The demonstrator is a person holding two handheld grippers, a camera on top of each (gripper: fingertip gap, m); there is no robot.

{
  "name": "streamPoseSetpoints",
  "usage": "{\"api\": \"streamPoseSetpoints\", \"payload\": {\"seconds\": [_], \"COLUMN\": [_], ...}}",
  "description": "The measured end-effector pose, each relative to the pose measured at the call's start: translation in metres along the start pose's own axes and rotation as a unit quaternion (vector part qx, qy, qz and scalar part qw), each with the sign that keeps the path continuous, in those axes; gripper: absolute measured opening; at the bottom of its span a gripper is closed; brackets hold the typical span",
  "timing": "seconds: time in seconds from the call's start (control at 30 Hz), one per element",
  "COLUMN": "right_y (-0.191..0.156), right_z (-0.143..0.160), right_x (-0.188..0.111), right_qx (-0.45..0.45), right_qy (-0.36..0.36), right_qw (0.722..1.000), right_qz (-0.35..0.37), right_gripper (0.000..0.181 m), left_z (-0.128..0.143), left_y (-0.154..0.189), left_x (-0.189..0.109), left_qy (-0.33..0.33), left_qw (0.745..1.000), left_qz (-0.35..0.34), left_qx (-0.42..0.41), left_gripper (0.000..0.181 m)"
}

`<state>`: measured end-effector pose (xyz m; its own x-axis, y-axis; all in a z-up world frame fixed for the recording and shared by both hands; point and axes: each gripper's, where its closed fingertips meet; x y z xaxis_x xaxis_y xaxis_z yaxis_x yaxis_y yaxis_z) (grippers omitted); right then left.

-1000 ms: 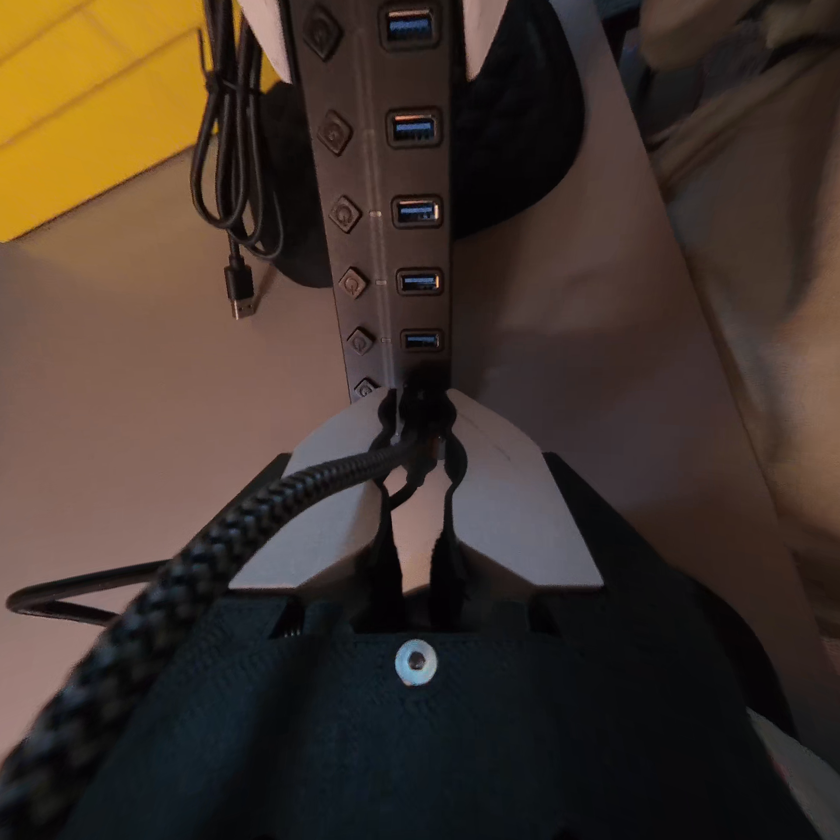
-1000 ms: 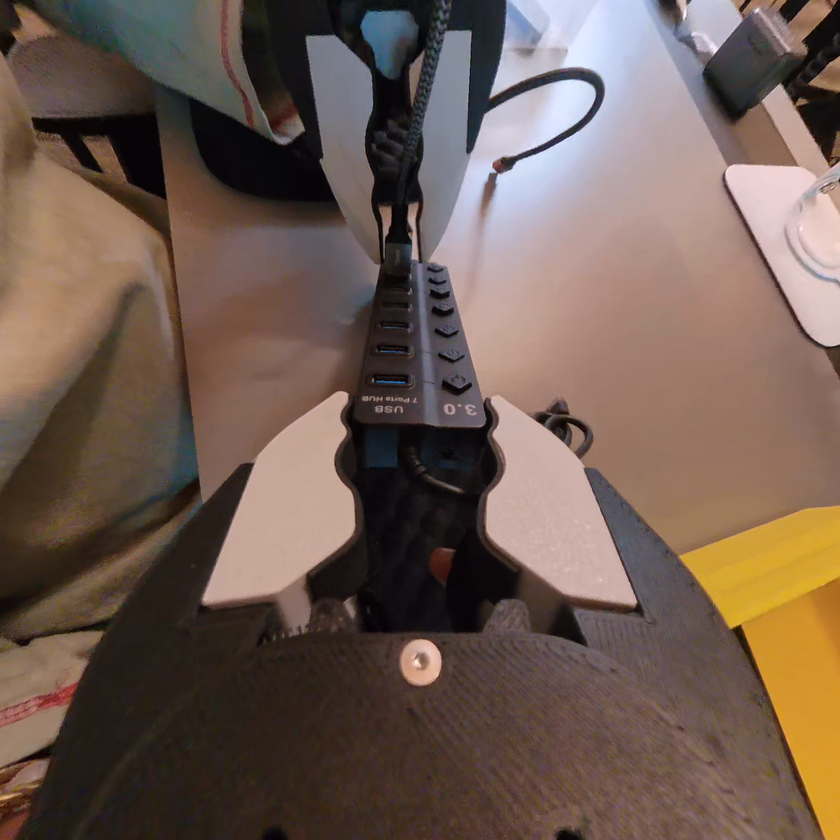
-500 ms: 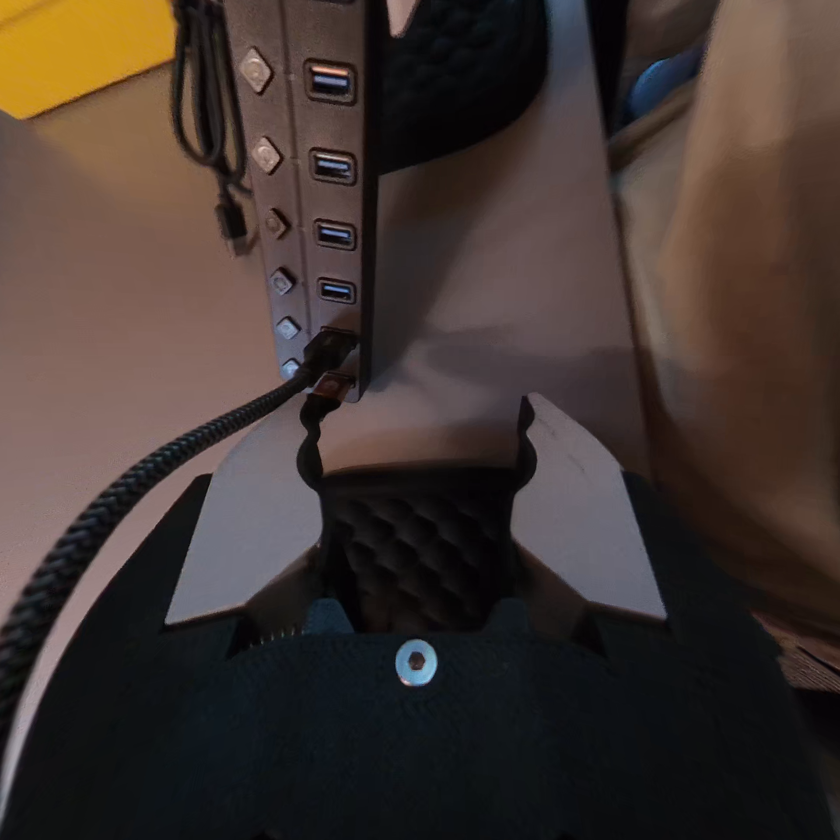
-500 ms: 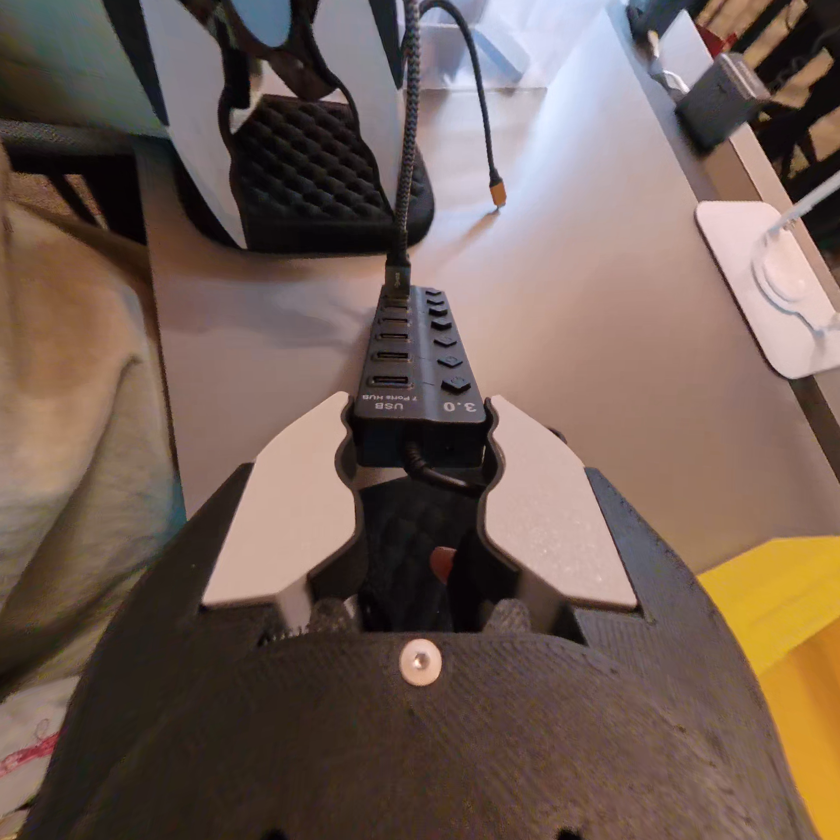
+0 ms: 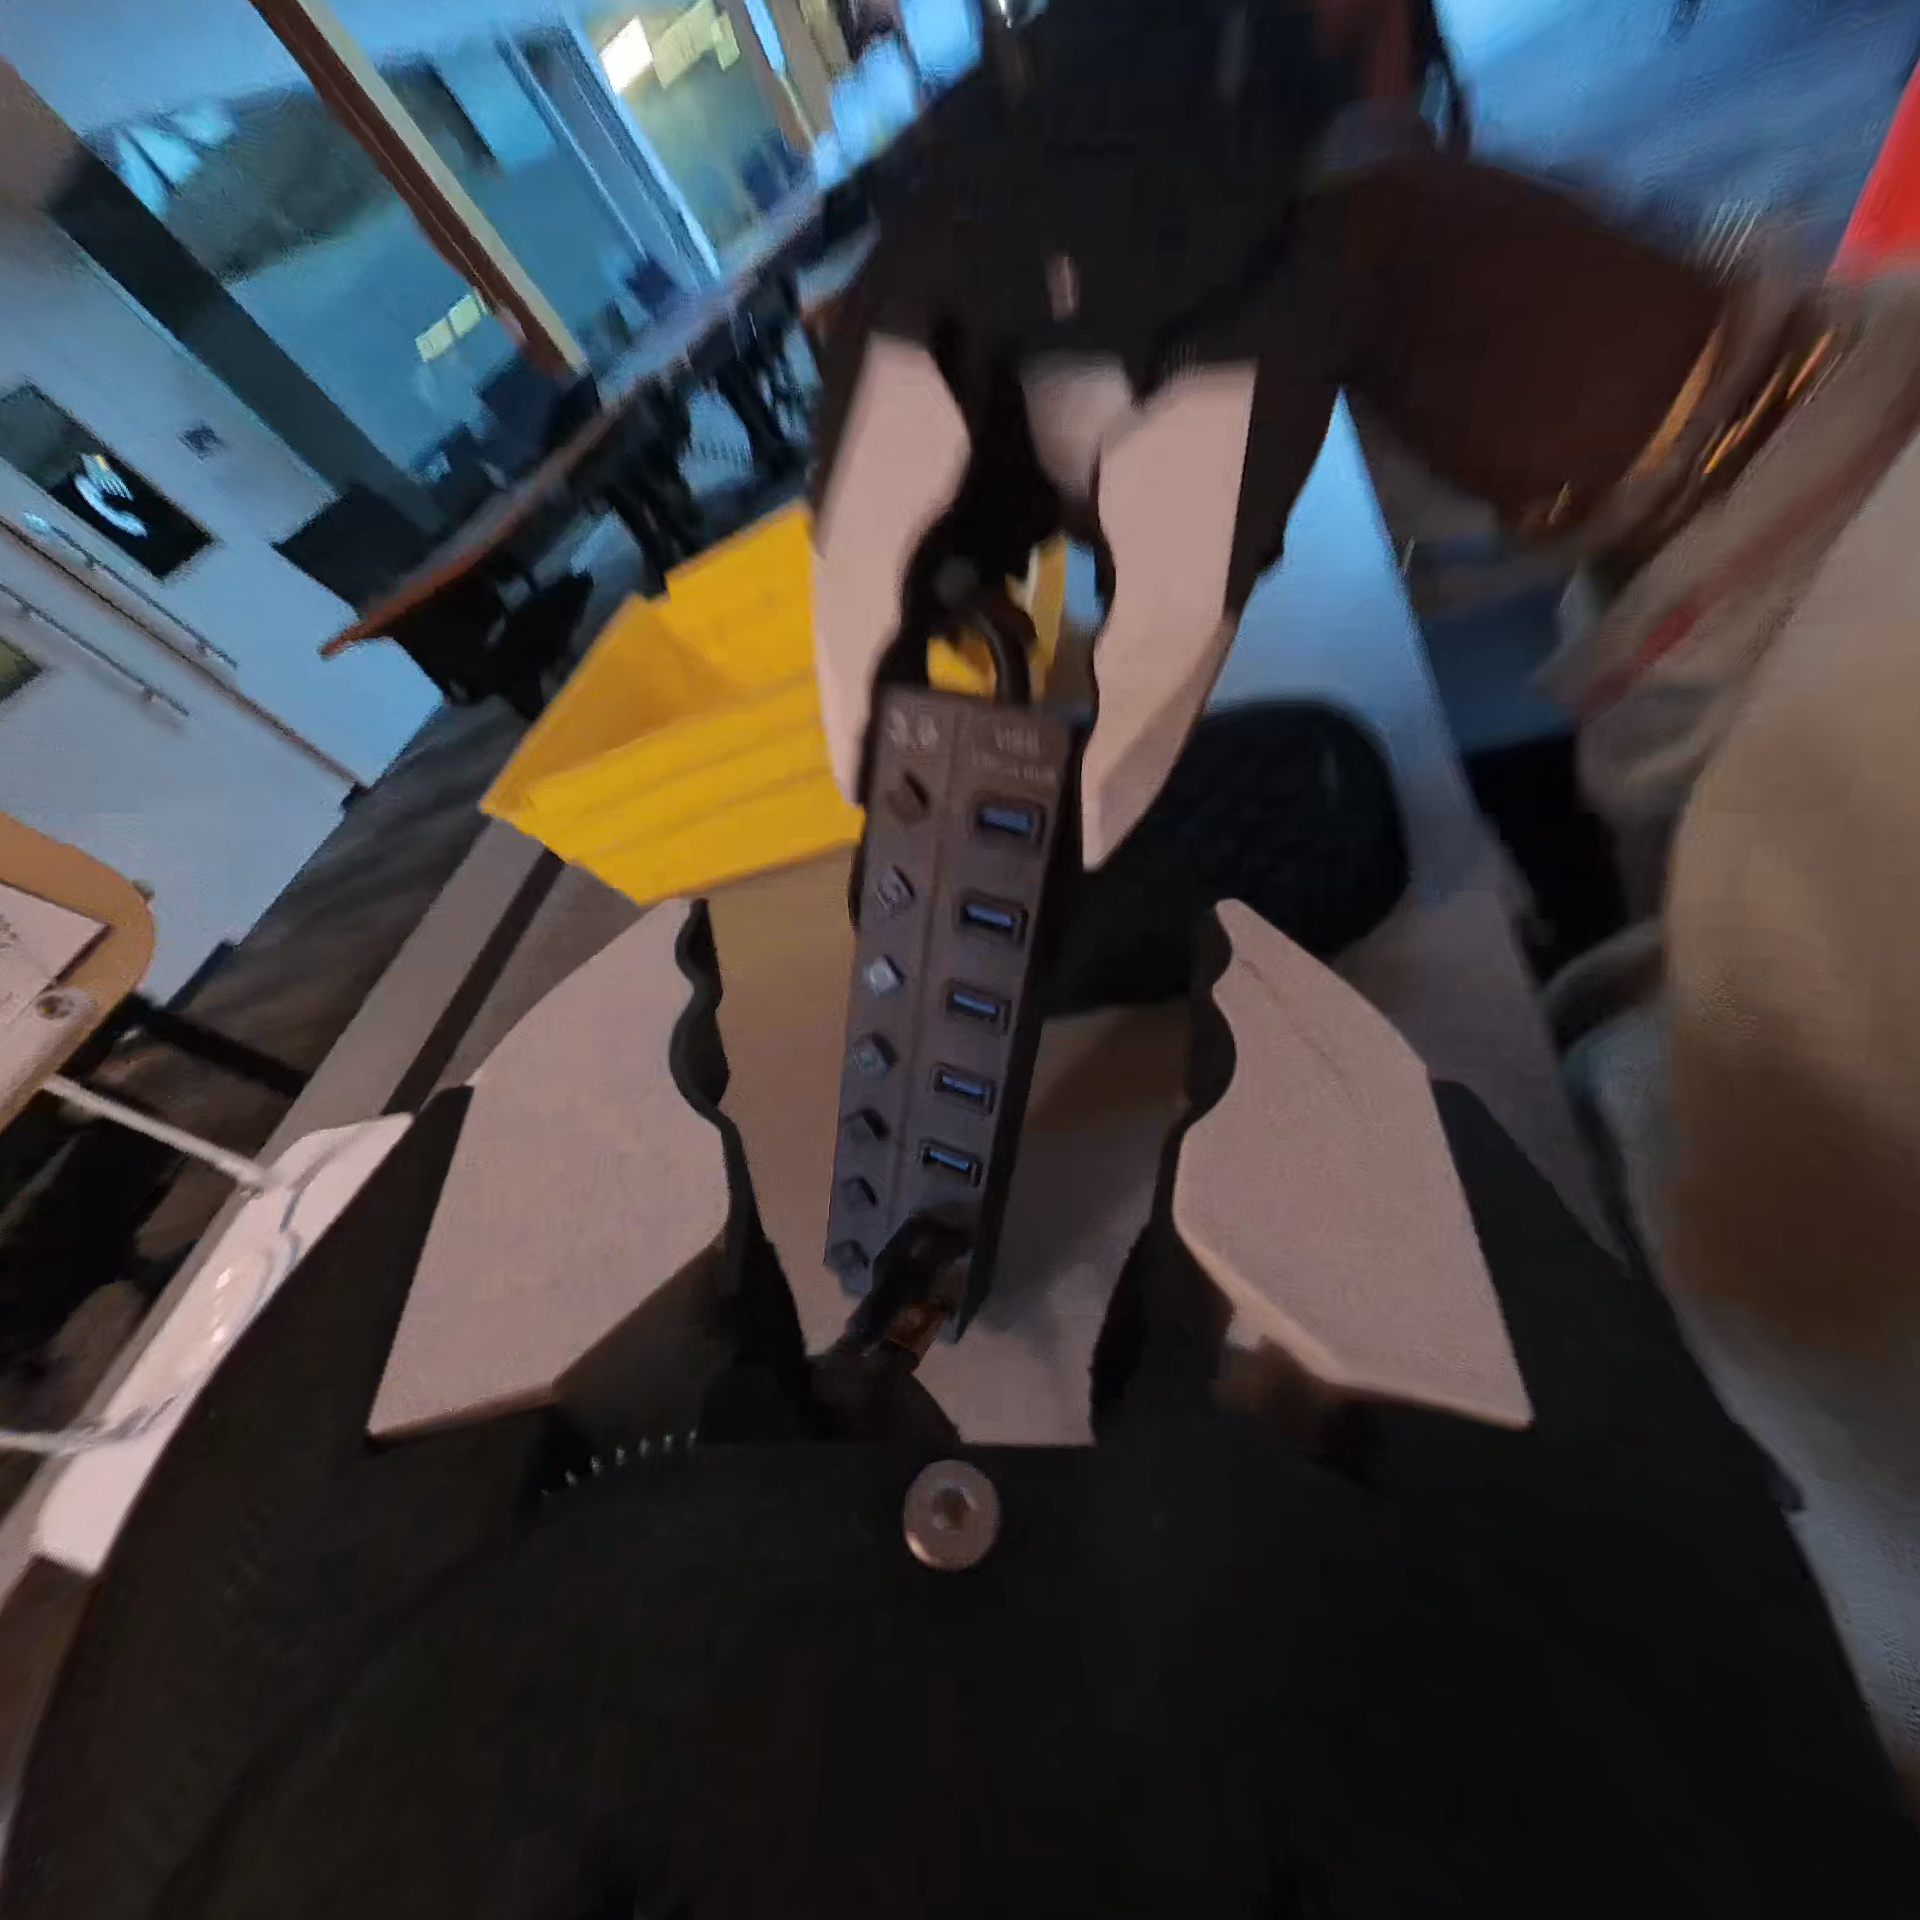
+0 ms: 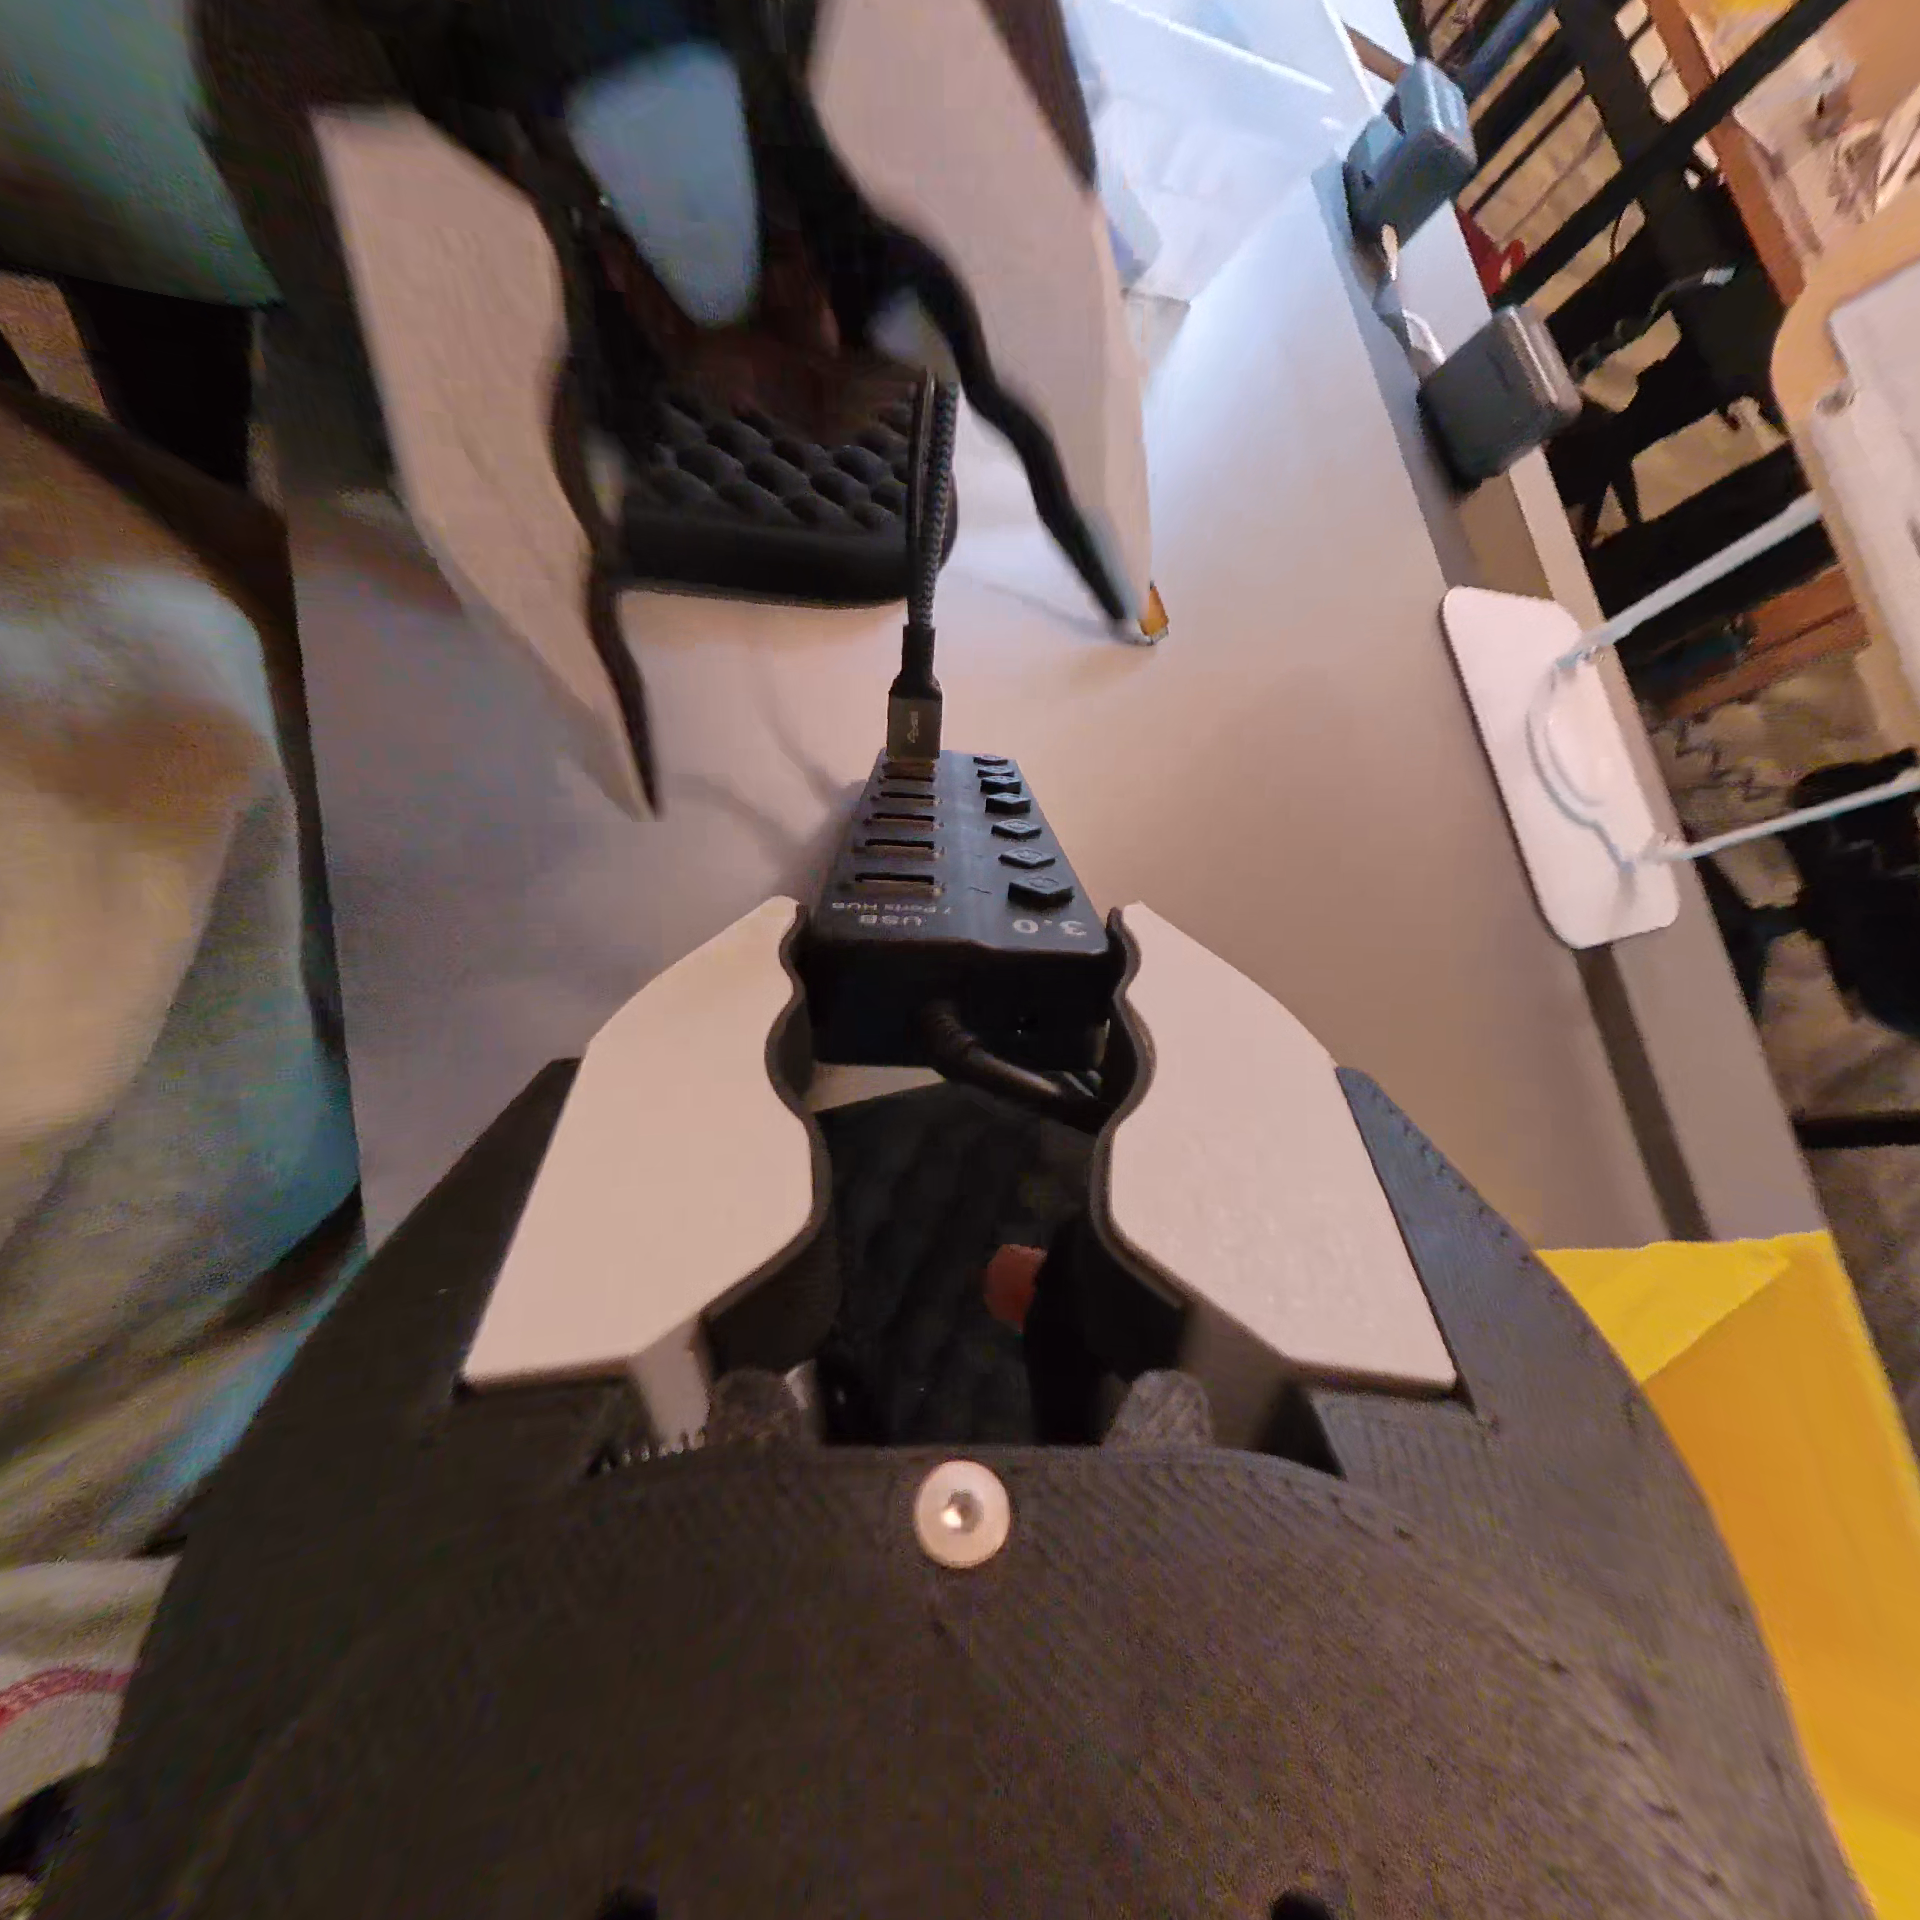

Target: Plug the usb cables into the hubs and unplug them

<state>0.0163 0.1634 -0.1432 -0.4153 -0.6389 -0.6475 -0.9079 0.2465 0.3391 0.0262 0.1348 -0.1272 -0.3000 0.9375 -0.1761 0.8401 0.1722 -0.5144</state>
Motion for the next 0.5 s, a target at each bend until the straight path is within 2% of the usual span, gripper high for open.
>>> {"api": "streamPoseSetpoints", "payload": {"seconds": [0.07,0.2,0.33,0.43,0.5], "right_y": [-0.006,-0.012,-0.017,-0.014,-0.009], "right_z": [-0.005,-0.012,-0.022,-0.032,-0.053], "right_x": [-0.001,-0.005,-0.007,-0.007,-0.011], "right_qx": [-0.038,-0.108,-0.159,-0.202,-0.247], "right_qy": [-0.014,-0.042,-0.050,-0.050,0.001], "right_qw": [0.999,0.993,0.985,0.976,0.963], "right_qz": [0.002,0.021,0.032,0.061,0.106], "right_gripper": [0.054,0.054,0.054,0.054,0.055], "left_z": [0.023,0.042,0.036,0.033,0.026], "left_y": [0.007,0.014,0.007,-0.003,-0.013], "left_x": [0.021,0.040,0.046,0.044,0.040], "left_qy": [-0.057,-0.095,-0.066,-0.055,-0.037], "left_qw": [0.996,0.990,0.988,0.984,0.983], "left_qz": [-0.008,-0.015,-0.063,-0.100,-0.130], "left_qx": [0.061,0.106,0.121,0.136,0.122], "left_gripper": [0.087,0.082,0.055,0.055,0.055]}}
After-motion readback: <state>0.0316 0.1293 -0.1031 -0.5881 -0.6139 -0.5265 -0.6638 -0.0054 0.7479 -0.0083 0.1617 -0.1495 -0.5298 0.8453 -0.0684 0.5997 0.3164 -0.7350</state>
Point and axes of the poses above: each gripper's, where its closed fingertips meet, x out along the fingers, z out of its underside, y = z × x across the jaws, and after that the axes turned 9 degrees about -z, right-handed
